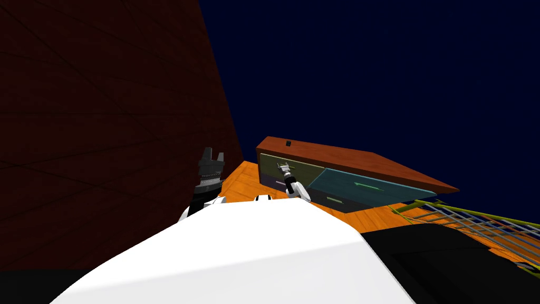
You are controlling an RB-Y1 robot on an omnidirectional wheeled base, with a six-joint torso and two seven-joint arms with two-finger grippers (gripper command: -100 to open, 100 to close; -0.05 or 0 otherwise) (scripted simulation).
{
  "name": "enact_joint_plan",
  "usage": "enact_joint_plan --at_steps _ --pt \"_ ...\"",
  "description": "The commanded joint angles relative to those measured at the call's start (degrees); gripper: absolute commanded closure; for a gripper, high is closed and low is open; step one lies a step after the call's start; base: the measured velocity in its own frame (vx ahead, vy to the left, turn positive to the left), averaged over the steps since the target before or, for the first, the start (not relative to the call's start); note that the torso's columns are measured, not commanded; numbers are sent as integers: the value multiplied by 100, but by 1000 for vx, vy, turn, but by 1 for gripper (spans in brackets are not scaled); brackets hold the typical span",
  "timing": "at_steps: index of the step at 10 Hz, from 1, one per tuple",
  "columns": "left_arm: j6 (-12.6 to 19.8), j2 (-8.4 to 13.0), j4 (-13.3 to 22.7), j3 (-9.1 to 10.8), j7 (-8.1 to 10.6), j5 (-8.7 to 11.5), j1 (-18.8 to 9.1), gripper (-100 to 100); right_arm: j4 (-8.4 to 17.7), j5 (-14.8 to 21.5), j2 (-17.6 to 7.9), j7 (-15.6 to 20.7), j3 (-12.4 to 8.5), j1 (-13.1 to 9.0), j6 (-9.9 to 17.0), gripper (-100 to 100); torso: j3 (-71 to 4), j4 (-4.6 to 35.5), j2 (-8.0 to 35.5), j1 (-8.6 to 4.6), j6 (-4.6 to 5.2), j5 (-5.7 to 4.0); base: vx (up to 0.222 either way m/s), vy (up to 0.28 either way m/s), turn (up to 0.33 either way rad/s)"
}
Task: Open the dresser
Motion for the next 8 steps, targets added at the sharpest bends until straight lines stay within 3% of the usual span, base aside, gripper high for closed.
enact_joint_plan --at_steps 1,4,6,7,8 --pt "0 0 0 0 0 0 0 0 242 445 -12 172 75 -160 239 -100 -4 -2 -7 4 0 1 20 45 -30" --pt "0 0 0 0 0 0 0 0 676 960 17 476 176 -404 574 -100 2 1 3 -4 0 -1 14 39 -63" --pt "0 0 0 0 0 0 0 0 676 1154 17 476 176 -404 574 -100 1 0 2 -2 0 -1 4 27 -20" --pt "0 0 0 0 0 0 0 0 890 1386 32 623 225 -527 733 -100 3 1 5 -6 0 -2 0 27 -80" --pt "0 0 0 0 0 0 0 0 890 1501 32 623 225 -527 733 -100 1 0 1 -2 1 -1 6 30 -44"
